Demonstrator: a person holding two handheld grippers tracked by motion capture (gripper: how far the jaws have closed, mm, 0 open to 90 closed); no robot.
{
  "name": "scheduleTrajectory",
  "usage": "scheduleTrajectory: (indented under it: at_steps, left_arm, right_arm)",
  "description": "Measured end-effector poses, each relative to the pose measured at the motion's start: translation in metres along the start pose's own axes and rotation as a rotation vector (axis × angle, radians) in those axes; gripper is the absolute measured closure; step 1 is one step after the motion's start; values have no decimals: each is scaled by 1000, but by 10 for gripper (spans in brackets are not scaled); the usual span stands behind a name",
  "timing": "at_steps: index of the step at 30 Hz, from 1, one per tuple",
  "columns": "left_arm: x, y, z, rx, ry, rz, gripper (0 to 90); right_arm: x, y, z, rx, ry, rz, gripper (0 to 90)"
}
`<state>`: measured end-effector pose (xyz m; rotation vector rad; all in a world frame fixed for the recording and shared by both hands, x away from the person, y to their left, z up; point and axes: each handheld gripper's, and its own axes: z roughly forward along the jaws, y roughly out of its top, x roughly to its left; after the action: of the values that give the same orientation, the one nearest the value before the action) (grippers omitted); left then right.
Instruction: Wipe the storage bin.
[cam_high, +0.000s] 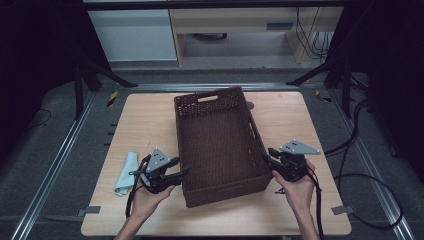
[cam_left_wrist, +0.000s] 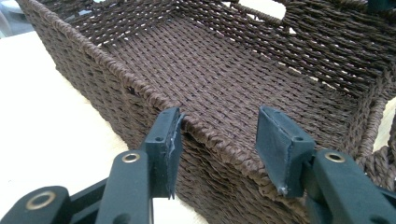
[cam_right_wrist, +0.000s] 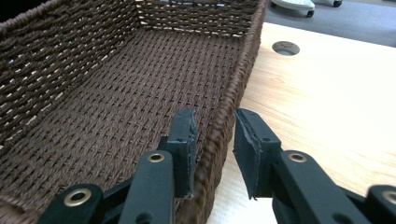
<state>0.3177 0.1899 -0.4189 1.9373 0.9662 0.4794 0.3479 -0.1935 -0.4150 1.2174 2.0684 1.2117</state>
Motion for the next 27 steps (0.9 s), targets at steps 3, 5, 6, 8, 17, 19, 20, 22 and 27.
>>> scheduleTrajectory:
  at_steps: [3, 5, 6, 8, 17, 19, 20, 22, 27]
  left_arm:
    - [-5, 0, -2, -1, -7, 14, 507]
    - [-6, 1, -2, -4, -11, 19, 503]
    - [-5, 2, -2, -2, -19, 20, 501]
    - [-2, 3, -2, -7, -38, 4, 490]
    - [12, 12, 2, -34, 6, -14, 467]
    - [15, 16, 10, -27, 9, -13, 469]
    - [16, 17, 13, -21, 16, -5, 469]
    - [17, 17, 20, -11, 23, -2, 472]
    - [17, 16, 24, -17, 20, -12, 472]
  right_arm:
    - [0, -5, -2, 19, -6, 2, 732]
    - [-2, -6, 1, 31, 3, 9, 765]
    - [-2, -6, 2, 29, -1, 7, 770]
    - [-2, -5, 3, 33, -10, -2, 780]
    - [-15, 1, 13, 26, -43, 15, 783]
    - [-15, 0, 9, 14, -50, 6, 744]
    - [-14, 0, 7, 12, -53, 3, 740]
    - [-15, -2, 3, 10, -57, -3, 752]
    - [-14, -1, 5, 23, -39, -3, 820]
